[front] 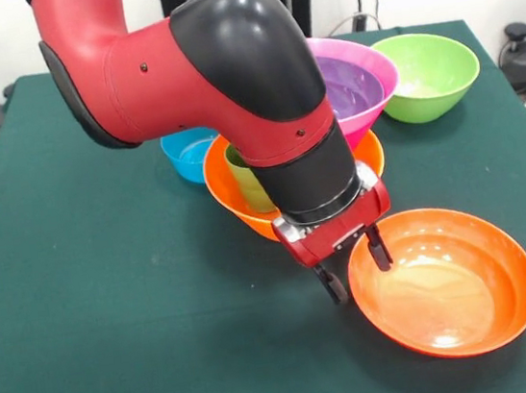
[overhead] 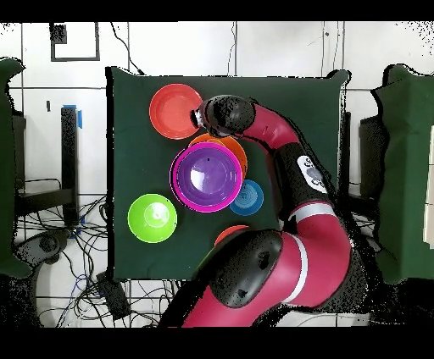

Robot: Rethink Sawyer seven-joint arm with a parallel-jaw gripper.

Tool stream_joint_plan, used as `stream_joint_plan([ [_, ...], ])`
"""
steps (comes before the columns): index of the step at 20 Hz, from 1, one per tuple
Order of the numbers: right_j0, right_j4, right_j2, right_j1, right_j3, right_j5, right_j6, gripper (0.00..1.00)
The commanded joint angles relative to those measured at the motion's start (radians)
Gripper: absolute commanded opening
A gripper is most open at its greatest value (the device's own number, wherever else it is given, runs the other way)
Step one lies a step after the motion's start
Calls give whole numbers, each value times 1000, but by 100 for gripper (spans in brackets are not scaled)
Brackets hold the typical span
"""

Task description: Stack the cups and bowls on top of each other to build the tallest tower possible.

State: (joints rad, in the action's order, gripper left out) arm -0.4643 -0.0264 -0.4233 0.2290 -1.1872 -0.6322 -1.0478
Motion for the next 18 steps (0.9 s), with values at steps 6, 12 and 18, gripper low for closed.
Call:
stream_joint_plan([
  [6,-31,-101,-105,-34,8,73,60,100],
  [12,-31,-114,-111,-39,30,72,58,100],
  [18,-32,-128,-122,-56,71,82,86,100],
])
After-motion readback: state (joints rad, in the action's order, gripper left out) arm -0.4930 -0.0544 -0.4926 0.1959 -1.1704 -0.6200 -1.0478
